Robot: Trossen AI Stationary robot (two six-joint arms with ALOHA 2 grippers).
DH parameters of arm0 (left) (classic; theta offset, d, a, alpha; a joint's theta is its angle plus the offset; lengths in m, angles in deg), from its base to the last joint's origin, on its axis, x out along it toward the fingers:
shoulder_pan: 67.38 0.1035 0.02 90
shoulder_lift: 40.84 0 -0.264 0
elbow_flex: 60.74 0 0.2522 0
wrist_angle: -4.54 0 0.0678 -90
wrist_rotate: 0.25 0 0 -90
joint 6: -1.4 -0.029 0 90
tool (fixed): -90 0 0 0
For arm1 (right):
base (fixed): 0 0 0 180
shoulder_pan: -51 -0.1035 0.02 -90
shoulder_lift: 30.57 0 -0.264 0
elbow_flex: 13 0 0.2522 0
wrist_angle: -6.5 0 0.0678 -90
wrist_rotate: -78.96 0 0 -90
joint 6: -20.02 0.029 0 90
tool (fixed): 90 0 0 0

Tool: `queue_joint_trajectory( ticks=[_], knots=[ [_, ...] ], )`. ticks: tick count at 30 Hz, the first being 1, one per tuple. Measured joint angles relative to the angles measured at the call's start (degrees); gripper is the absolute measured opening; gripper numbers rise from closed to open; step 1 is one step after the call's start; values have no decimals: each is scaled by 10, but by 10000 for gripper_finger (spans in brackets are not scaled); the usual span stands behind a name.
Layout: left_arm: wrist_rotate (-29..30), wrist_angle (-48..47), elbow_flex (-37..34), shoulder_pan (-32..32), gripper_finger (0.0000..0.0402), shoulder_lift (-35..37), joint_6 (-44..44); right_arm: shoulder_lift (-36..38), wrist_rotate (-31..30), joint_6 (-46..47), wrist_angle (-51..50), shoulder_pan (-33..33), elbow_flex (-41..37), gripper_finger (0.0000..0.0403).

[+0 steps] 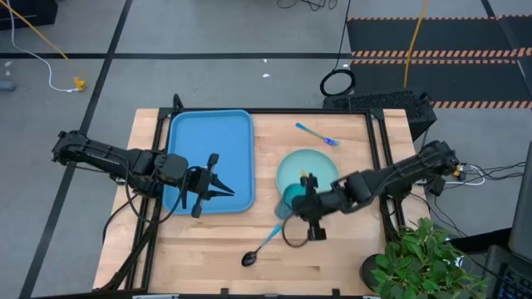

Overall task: Pick and place plate/cup/fork/spoon on tray
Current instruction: Put the blue glass on the top right of the blue tray

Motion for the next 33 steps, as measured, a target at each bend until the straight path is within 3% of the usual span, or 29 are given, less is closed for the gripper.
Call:
queue_joint_trajectory(
  ticks=[8,21,33],
  knots=[
    [0,-1,0,0,31,0,2,0,-46,-75,34,88,13,3],
    [3,1,0,0,31,0,-30,0,-42,-177,170,188,13,2],
    [79,-11,0,17,31,5,-69,0,-41,-240,264,267,13,2]
  ],
)
